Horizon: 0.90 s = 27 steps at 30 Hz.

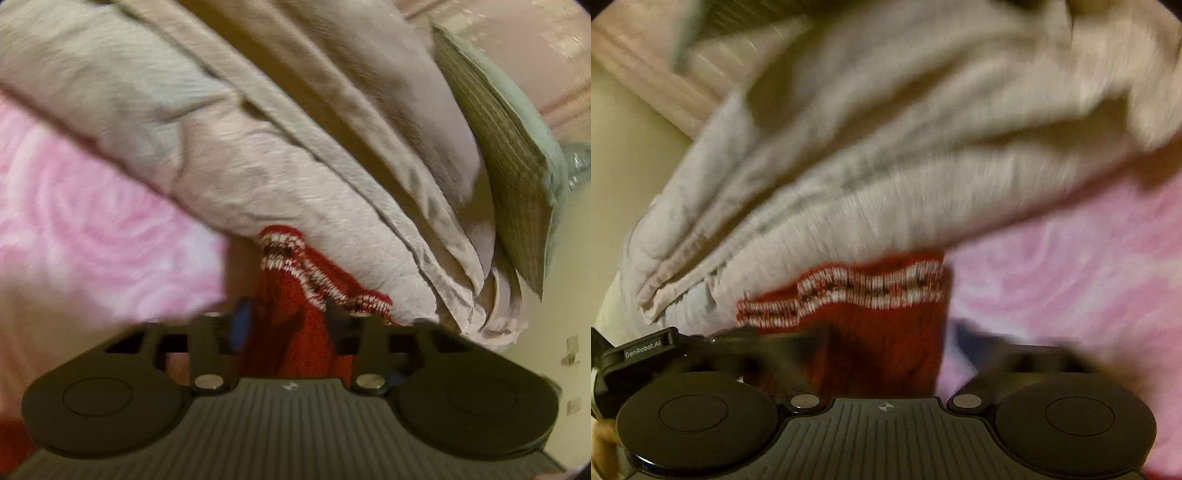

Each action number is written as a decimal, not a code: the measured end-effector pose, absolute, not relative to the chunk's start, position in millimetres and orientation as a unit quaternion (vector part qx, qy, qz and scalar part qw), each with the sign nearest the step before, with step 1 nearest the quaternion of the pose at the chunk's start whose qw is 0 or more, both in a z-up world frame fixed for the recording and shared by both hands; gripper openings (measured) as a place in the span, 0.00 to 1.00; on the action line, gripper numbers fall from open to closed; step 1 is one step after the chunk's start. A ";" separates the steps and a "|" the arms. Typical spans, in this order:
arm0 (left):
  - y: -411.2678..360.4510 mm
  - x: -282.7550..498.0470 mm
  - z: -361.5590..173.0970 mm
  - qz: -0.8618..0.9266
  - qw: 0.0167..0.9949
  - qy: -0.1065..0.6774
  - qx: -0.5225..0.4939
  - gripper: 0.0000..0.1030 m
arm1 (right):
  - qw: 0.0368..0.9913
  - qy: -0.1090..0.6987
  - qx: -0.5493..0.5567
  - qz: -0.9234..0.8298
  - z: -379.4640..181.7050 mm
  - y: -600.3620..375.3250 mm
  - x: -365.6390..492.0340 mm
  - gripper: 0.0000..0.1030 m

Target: Fold clothes

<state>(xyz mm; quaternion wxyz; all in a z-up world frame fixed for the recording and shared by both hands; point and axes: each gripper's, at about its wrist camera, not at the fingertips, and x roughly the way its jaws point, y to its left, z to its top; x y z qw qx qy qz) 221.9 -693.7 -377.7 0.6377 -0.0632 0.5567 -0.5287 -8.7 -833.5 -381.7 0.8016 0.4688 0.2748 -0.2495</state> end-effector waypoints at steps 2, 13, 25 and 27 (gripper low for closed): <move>-691.1 216.4 -365.1 -0.560 0.640 0.524 -0.056 0.05 | 0.810 0.257 0.466 -0.245 -375.7 -832.0 -10.8 0.13; -596.7 199.7 -318.9 -0.502 0.758 0.416 -0.014 0.29 | 0.847 0.291 0.285 -0.342 -312.5 -776.2 -64.9 0.87; -346.7 11.1 -357.2 -0.533 0.681 0.459 0.206 0.17 | 0.822 0.472 0.170 -0.270 -347.8 -484.2 -211.7 0.63; -302.0 -11.8 -359.4 -0.522 0.685 0.459 0.220 0.17 | 0.804 0.494 0.188 -0.274 -358.1 -446.5 -245.2 0.63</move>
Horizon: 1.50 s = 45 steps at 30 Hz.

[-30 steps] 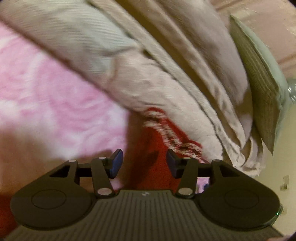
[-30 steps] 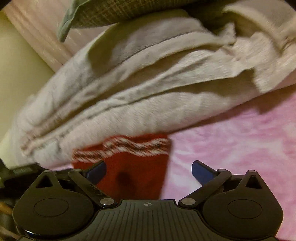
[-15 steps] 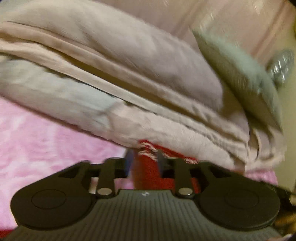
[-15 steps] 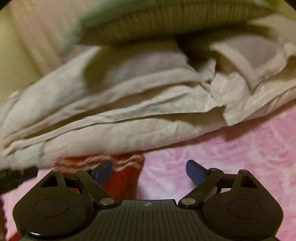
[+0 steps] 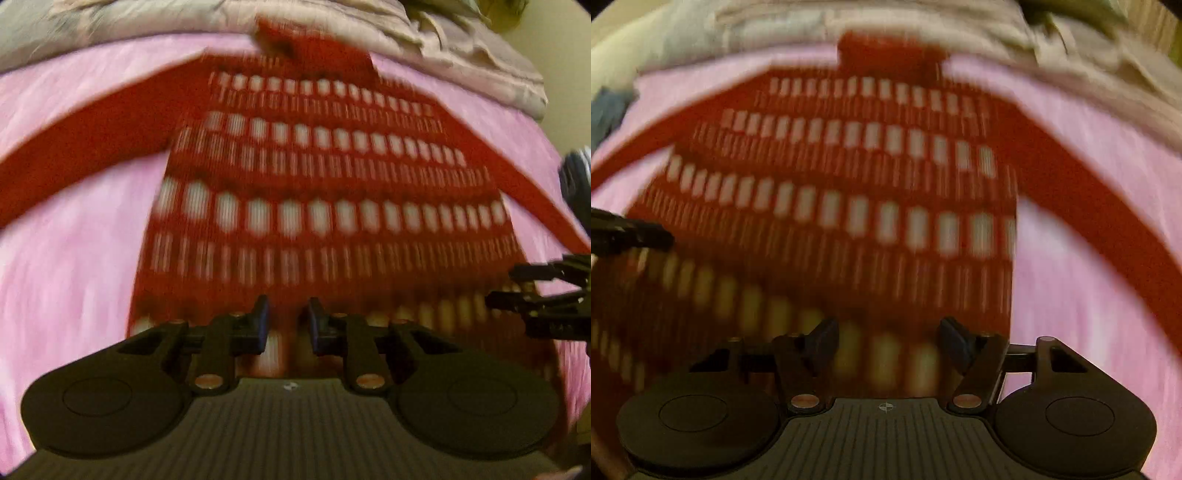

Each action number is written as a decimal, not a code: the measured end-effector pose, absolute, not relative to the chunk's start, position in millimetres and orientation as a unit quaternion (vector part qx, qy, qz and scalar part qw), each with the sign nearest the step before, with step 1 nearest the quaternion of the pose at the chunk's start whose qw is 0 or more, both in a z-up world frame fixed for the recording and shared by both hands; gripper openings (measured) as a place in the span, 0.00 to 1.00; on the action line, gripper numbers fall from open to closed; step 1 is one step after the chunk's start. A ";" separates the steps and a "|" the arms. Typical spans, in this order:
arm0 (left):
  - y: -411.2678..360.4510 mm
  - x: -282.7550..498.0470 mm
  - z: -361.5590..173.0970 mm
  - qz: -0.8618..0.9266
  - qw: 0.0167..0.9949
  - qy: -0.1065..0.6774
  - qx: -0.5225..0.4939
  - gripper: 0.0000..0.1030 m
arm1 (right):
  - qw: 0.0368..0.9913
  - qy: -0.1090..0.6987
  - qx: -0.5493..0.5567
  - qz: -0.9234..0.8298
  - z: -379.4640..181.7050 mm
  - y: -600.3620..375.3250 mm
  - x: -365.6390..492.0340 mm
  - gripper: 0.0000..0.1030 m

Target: Fold clothes

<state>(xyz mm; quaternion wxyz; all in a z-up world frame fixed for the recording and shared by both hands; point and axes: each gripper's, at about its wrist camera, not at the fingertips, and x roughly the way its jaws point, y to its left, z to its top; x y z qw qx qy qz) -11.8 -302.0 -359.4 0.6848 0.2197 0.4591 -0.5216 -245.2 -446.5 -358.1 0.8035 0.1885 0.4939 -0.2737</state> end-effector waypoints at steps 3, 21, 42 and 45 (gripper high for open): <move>-253.6 -30.7 -355.7 -0.504 0.690 0.462 0.239 0.17 | 0.789 0.492 0.219 -0.295 -358.6 -402.8 -292.2 0.63; -175.1 -3.3 -187.9 -0.494 0.673 0.481 0.269 0.31 | 0.706 0.412 0.409 -0.406 -215.1 -312.6 -309.5 0.95; -149.1 -68.7 -56.2 -0.448 0.745 0.423 0.256 0.39 | 0.766 0.382 0.311 -0.414 -76.5 -284.0 -327.1 0.95; -150.5 -92.0 -54.7 -0.437 0.753 0.423 0.253 0.40 | 0.768 0.386 0.307 -0.409 -76.1 -287.4 -348.2 0.95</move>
